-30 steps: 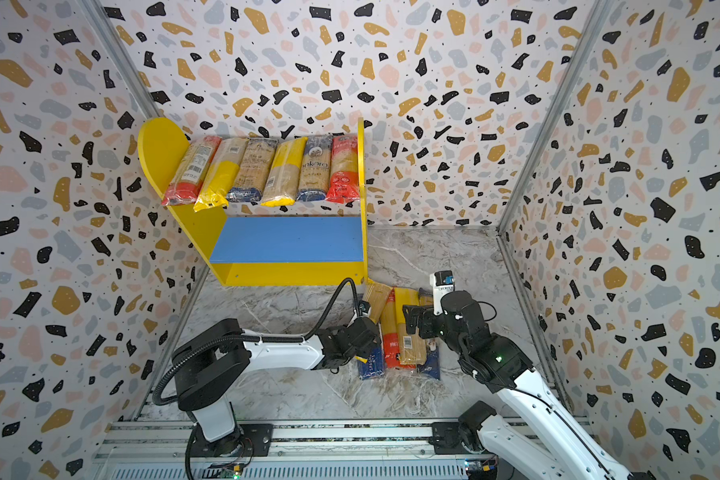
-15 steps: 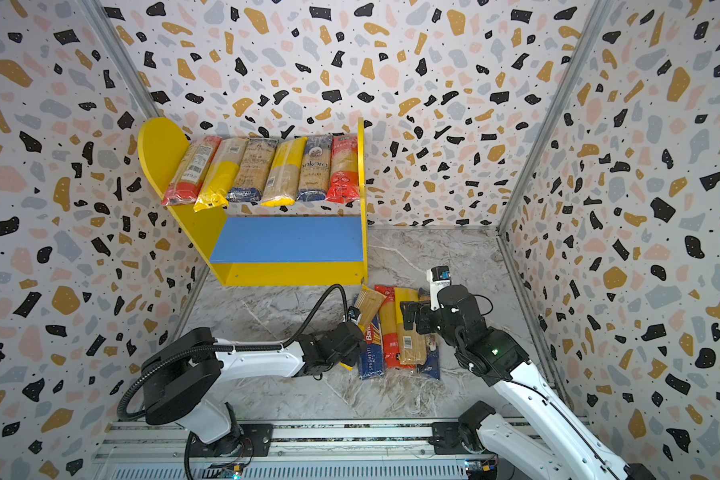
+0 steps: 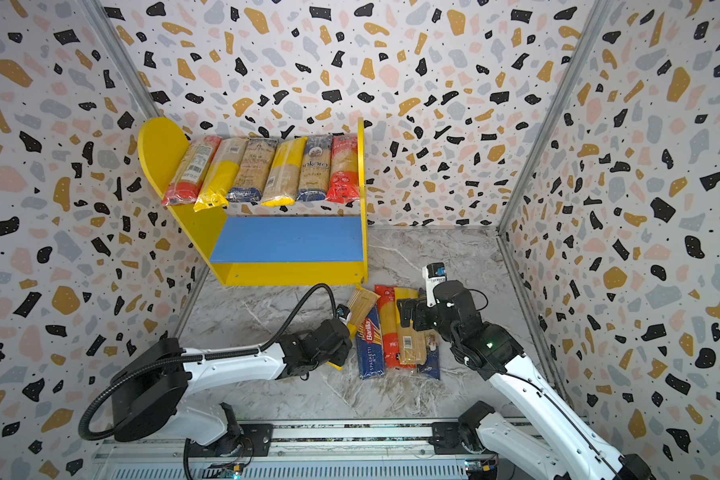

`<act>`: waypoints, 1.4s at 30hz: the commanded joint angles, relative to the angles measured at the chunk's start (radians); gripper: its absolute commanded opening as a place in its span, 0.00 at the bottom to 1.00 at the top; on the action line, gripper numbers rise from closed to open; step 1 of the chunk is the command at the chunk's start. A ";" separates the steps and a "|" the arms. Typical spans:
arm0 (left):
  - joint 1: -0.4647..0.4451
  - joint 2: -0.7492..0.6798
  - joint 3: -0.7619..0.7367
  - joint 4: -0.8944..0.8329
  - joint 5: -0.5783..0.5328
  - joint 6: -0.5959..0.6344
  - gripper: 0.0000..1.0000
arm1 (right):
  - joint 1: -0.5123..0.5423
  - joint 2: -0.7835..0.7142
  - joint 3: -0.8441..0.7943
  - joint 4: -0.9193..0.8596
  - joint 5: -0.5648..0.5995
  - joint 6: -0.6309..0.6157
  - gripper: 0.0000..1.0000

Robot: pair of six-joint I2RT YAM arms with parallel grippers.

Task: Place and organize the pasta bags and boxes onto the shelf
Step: 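Pull the yellow-banded package toward the robot with the left gripper, then lift the yellow-banded package upright onto the blue lower shelf with the left gripper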

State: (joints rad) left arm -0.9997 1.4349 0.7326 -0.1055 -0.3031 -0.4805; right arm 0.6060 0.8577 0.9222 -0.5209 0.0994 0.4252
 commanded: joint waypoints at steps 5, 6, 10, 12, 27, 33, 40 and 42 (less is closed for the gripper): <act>0.005 -0.158 0.017 0.063 -0.036 0.022 0.00 | -0.002 0.010 0.043 0.029 -0.013 -0.013 0.99; 0.005 -0.177 0.017 0.050 -0.047 0.019 0.00 | -0.002 0.009 0.043 0.029 -0.015 -0.014 0.99; 0.006 -0.259 0.027 -0.012 -0.119 0.019 0.00 | -0.003 0.005 0.048 0.027 -0.017 -0.013 0.99; 0.006 -0.304 0.037 -0.049 -0.188 0.022 0.00 | -0.003 0.002 0.047 0.025 -0.018 -0.014 0.99; 0.244 -0.342 0.115 0.080 -0.150 0.054 0.00 | -0.002 -0.005 0.052 0.026 -0.015 -0.016 0.99; 0.329 -0.191 0.261 0.144 -0.081 0.097 0.00 | -0.003 -0.016 0.055 0.008 0.006 -0.018 0.99; 0.384 0.015 0.435 0.213 -0.034 0.102 0.00 | -0.004 -0.014 0.063 0.005 -0.001 -0.035 0.99; 0.392 0.082 0.488 0.222 -0.027 0.093 0.00 | -0.003 -0.013 0.060 0.020 -0.020 -0.043 0.99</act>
State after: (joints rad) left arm -0.6220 1.4853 1.1309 -0.0856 -0.3336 -0.4015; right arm 0.6060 0.8555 0.9398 -0.5087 0.0940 0.4042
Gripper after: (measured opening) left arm 0.416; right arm 0.989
